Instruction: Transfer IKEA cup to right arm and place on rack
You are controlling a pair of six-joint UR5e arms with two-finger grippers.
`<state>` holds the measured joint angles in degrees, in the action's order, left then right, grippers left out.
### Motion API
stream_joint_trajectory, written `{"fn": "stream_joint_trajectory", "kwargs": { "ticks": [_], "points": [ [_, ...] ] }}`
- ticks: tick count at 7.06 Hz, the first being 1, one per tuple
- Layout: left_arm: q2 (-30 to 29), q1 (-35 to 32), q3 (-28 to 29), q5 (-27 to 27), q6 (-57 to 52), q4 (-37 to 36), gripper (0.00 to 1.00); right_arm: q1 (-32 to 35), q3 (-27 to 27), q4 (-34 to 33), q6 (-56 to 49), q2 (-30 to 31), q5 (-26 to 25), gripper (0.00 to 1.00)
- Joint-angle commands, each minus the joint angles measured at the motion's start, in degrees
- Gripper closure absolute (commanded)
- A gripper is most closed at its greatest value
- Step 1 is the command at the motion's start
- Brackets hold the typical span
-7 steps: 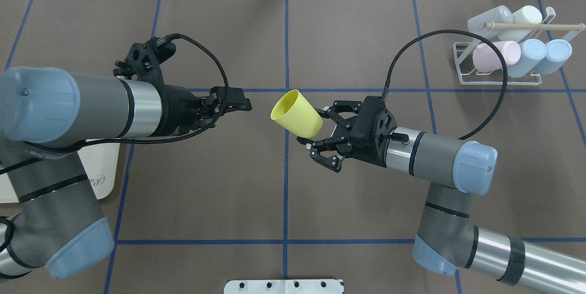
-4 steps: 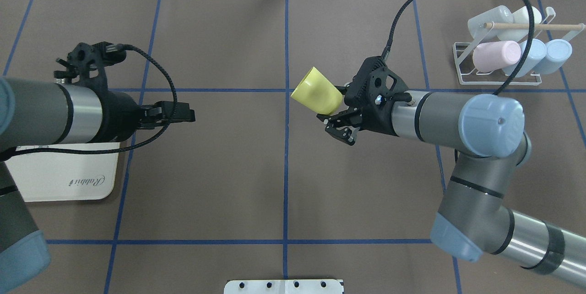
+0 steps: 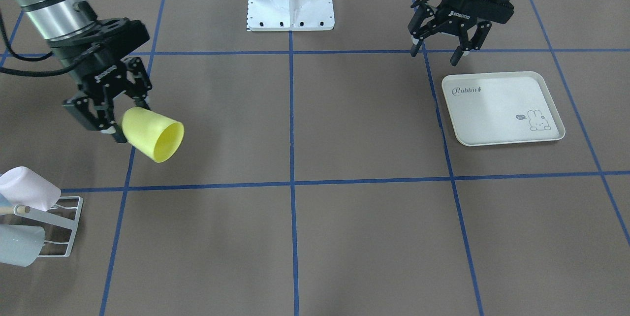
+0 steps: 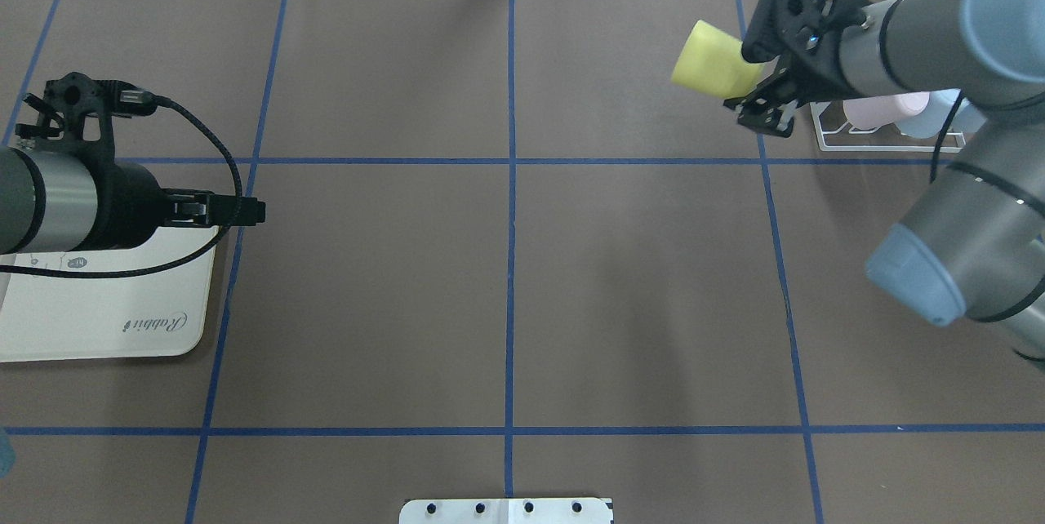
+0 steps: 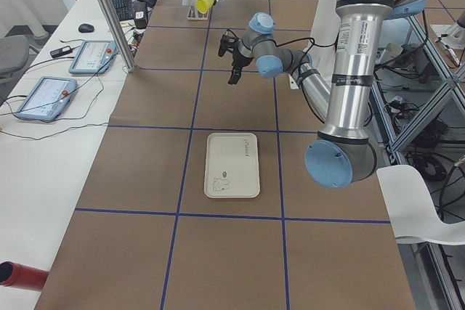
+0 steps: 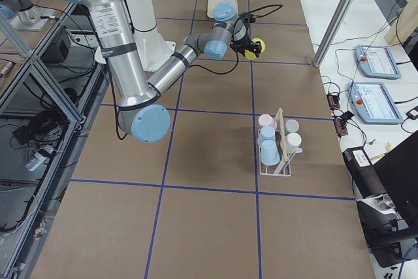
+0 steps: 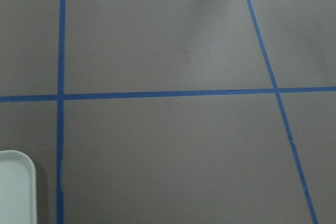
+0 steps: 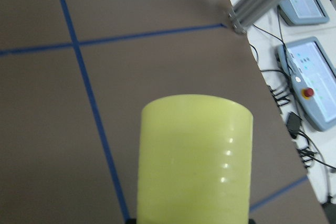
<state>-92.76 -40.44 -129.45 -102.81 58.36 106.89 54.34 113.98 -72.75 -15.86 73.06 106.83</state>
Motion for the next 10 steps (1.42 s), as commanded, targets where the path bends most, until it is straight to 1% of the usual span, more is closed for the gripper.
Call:
{"fn": "stream_joint_trajectory", "kwargs": {
  "ticks": [1,2,3,4,5,6,7,8,9,10],
  "points": [
    [4.33,-4.36,-0.10,-0.19,-10.69,0.34,0.00,10.22,-0.24,-2.75,-22.10,5.23,-0.13,1.00],
    [4.95,-4.82,-0.10,-0.28,-11.51,0.43,0.00,14.17,-1.29,-3.70,-30.20,5.95,-0.22,1.00],
    [4.87,-4.82,-0.36,-0.28,-11.43,0.51,0.00,16.65,-2.69,-5.11,-39.15,5.96,-2.48,1.00],
    [4.87,-4.82,-0.54,-0.28,-11.17,0.51,0.00,17.37,-4.36,-5.21,-47.68,5.78,-7.55,1.00],
    [4.78,-4.82,-0.72,-0.28,-10.91,0.51,0.00,18.68,-5.94,-5.12,-54.21,5.61,-10.04,1.00],
    [4.69,-4.82,-0.98,-0.28,-10.73,0.51,0.00,20.09,-6.65,-5.12,-58.80,5.61,-10.24,1.00],
    [4.61,-4.82,-1.07,-0.37,-10.64,0.51,0.00,20.62,-6.84,-5.12,-59.97,5.69,-10.33,1.00],
    [4.26,-4.91,-0.90,-4.20,-10.64,0.69,0.00,20.63,-6.84,-5.12,-61.55,5.78,-10.85,1.00],
    [4.08,-5.78,-0.89,-6.59,-10.64,0.69,0.00,20.63,-6.66,-5.12,-64.09,5.87,-12.33,1.00],
    [3.99,-6.05,-1.07,-7.04,-10.64,0.69,0.00,20.63,-6.75,-5.12,-64.38,6.22,-13.74,1.00]
  ]
}}
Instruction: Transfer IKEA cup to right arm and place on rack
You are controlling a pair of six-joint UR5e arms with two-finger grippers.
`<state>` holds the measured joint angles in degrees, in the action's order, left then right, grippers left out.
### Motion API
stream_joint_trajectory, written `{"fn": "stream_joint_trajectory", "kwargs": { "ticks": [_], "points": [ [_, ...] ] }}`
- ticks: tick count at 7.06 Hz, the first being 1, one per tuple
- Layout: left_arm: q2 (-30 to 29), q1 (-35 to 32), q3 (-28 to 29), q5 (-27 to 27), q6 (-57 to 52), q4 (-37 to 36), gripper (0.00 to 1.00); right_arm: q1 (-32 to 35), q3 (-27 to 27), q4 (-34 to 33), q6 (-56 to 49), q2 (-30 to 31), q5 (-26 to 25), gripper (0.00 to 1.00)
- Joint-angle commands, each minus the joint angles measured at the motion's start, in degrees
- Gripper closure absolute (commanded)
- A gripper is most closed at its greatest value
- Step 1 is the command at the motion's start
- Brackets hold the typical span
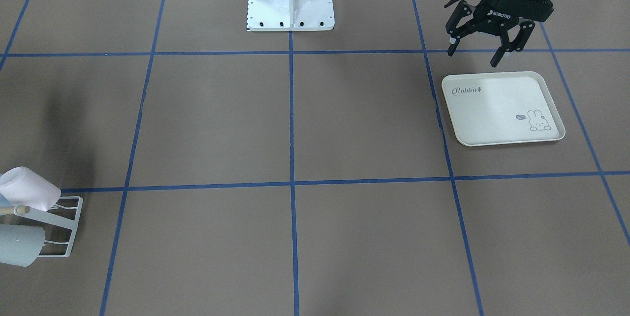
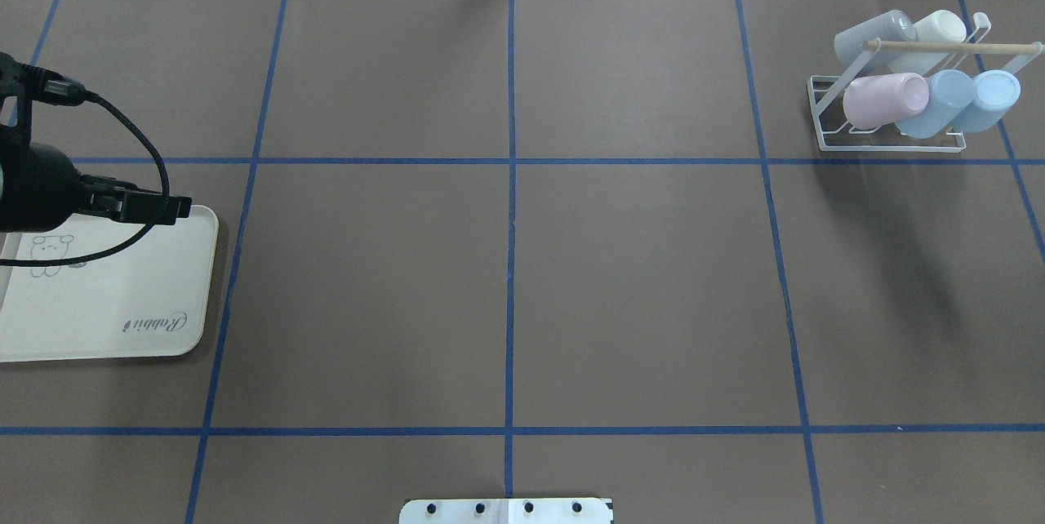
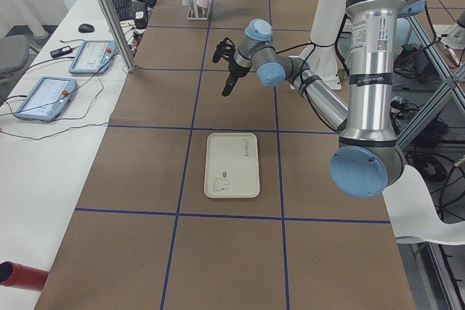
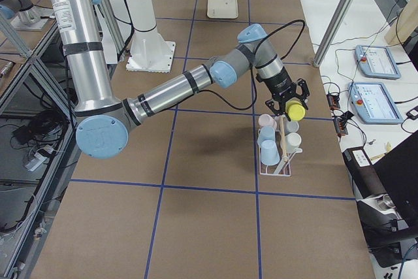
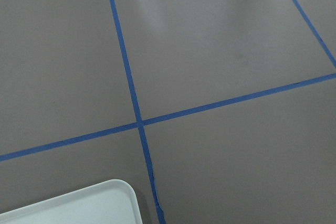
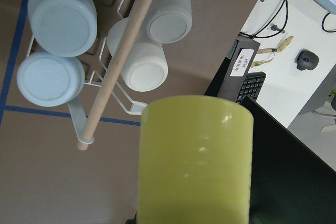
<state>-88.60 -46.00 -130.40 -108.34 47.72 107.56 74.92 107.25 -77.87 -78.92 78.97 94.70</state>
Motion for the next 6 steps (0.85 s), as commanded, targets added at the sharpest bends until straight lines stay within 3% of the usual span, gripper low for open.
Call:
{"fn": "stream_joint_trajectory", "kwargs": {
  "ticks": [1,6],
  "points": [
    [-0.34,-0.49,-0.47,-1.53,0.01,0.02,0.00,0.05,-0.29,-0.09,-1.41,0.39,-2.06,1.00],
    [0.54,-0.84,-2.66,-2.32,-0.43,-0.24,0.00,0.05,-2.48,0.09,-6.22,2.32,-9.43,1.00]
  ]
}}
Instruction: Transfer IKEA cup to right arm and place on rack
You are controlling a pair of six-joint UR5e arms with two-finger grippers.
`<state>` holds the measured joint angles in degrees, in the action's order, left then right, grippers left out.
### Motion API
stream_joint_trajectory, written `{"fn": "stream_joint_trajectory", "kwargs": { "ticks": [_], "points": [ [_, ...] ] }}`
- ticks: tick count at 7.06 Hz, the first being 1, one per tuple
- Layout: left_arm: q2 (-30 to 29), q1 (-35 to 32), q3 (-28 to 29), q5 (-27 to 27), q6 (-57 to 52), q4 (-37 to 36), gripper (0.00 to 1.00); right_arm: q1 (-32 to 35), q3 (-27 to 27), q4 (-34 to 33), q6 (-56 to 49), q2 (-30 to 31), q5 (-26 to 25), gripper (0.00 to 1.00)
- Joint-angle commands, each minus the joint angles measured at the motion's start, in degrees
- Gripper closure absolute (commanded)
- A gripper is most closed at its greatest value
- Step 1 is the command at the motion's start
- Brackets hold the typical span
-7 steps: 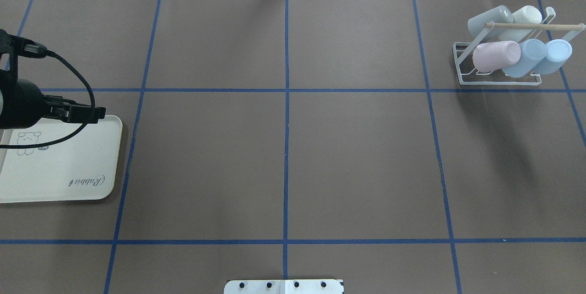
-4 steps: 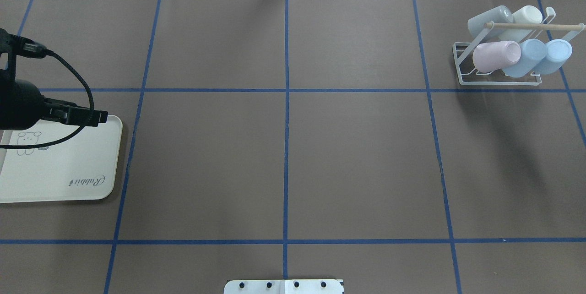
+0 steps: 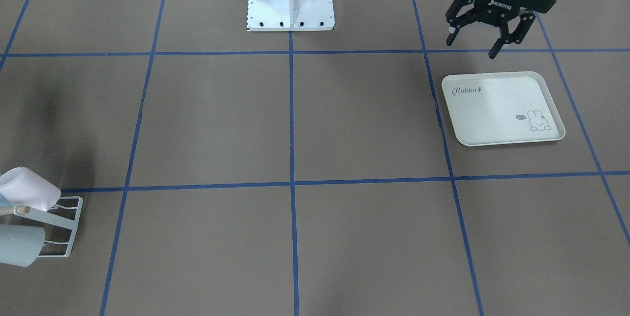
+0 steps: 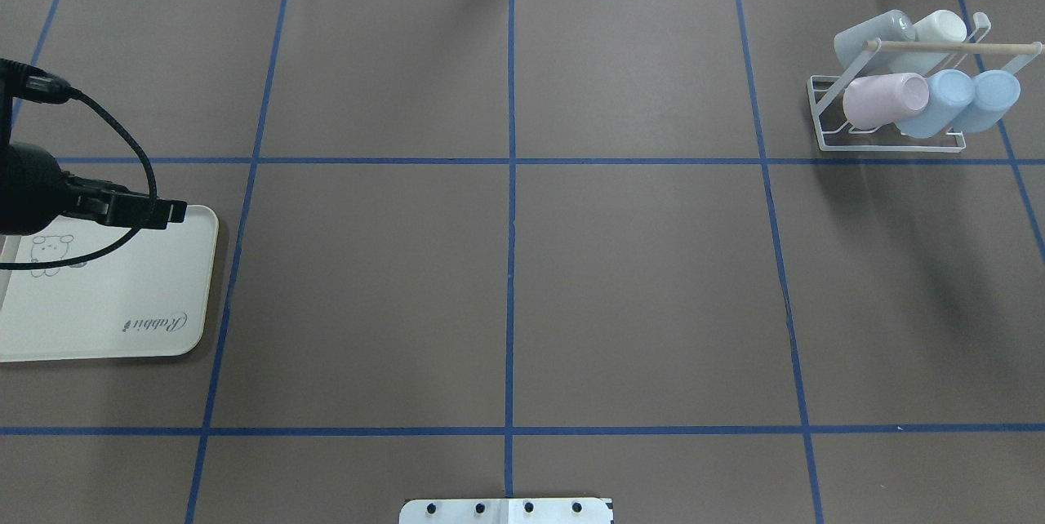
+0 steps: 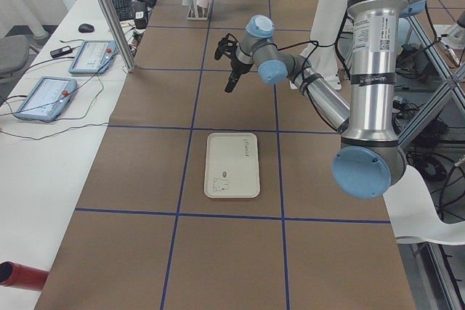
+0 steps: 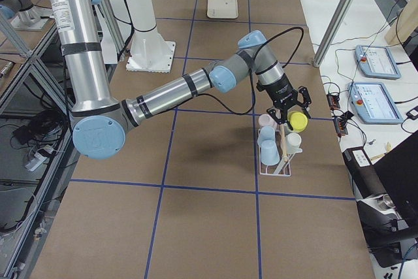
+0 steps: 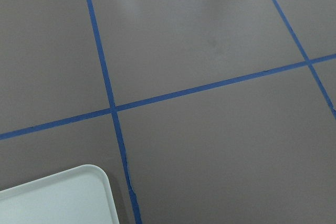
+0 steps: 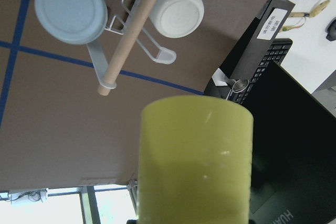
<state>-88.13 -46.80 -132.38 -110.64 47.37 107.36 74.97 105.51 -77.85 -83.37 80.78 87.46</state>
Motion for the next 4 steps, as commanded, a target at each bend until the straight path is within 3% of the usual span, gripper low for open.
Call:
{"fn": "stream_joint_trajectory", "kwargs": {
  "ticks": [1,4],
  "points": [
    [0.07,-0.04,-0.42,-0.01,-0.09,-0.05,0.00,0.00,-1.88,0.51,-4.06,0.60,-2.81,1.00],
    [-0.11,0.05,0.37,-0.10,-0.09,-0.31,0.00,-5.86,-3.74,0.69,-4.52,-0.18,-9.46,1.00]
  ]
}}
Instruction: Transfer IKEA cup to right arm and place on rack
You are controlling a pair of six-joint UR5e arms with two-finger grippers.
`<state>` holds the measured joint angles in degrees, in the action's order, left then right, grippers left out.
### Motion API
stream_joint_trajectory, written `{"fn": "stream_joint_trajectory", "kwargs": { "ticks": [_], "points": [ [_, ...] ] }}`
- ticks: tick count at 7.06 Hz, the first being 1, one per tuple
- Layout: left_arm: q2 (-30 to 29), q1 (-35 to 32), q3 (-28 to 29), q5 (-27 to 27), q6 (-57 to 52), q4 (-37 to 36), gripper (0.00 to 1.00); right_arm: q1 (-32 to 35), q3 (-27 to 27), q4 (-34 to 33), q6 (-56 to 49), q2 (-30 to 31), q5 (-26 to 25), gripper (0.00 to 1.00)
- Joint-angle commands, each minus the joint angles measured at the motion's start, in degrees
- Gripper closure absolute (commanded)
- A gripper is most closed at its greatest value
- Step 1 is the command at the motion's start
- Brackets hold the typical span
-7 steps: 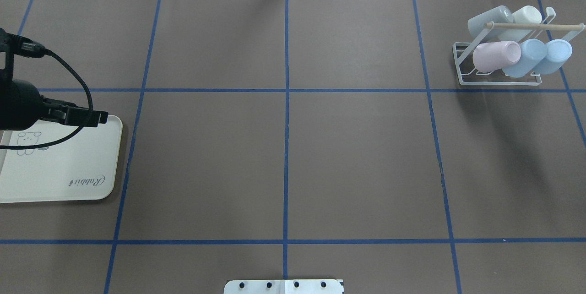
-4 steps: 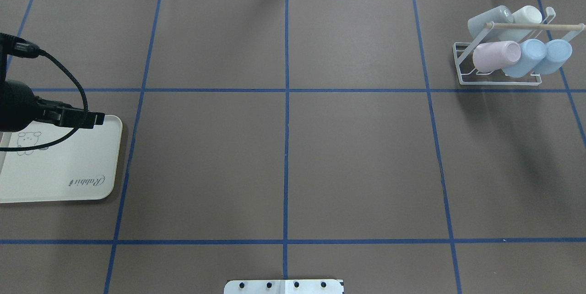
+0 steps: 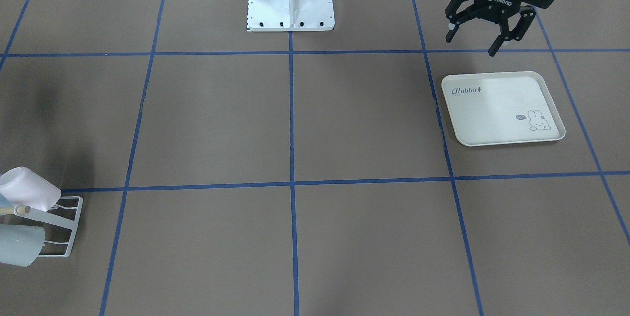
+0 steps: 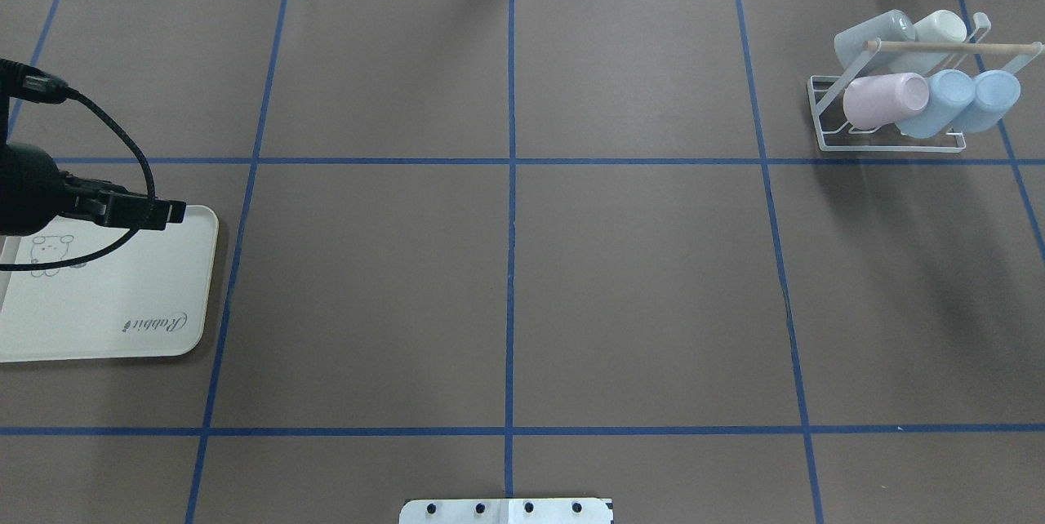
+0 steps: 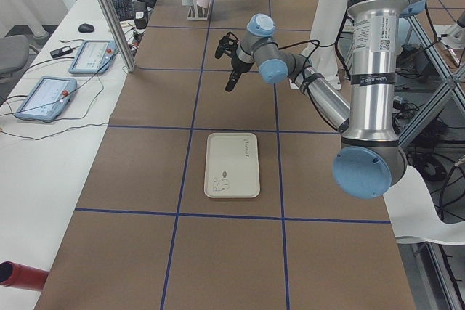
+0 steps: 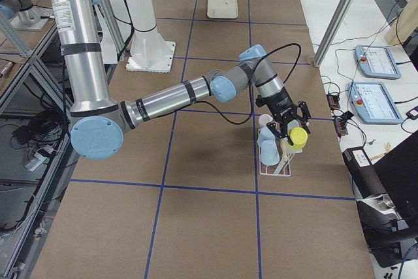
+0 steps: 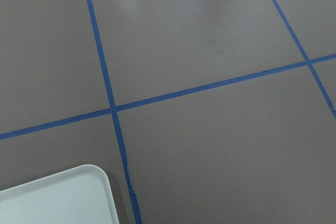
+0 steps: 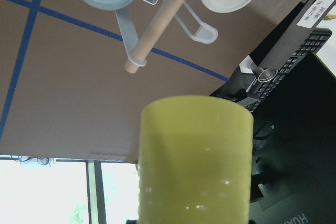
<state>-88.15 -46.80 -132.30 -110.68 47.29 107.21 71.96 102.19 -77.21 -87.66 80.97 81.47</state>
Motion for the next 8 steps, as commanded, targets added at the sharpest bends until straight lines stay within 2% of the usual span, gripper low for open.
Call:
{"fn": "stream_joint_trajectory", "kwargs": {
  "ticks": [1,4,6,8],
  "points": [
    [-0.10,0.04,0.29,-1.11,0.17,-0.16,0.00,-5.32,-0.76,0.05,-0.41,-0.54,-6.29,1.00],
    [-0.10,0.13,0.38,-3.48,0.35,-0.16,0.00,-6.48,-5.06,2.05,-6.83,-3.18,-9.83,1.00],
    [-0.18,0.22,1.43,-3.93,0.35,-0.16,0.00,-6.22,-11.55,6.53,-8.06,-6.16,-9.83,1.00],
    [-0.71,0.31,2.31,-3.84,0.35,0.10,0.00,-6.13,-18.14,13.99,-8.14,-6.26,-9.92,1.00]
  ]
}}
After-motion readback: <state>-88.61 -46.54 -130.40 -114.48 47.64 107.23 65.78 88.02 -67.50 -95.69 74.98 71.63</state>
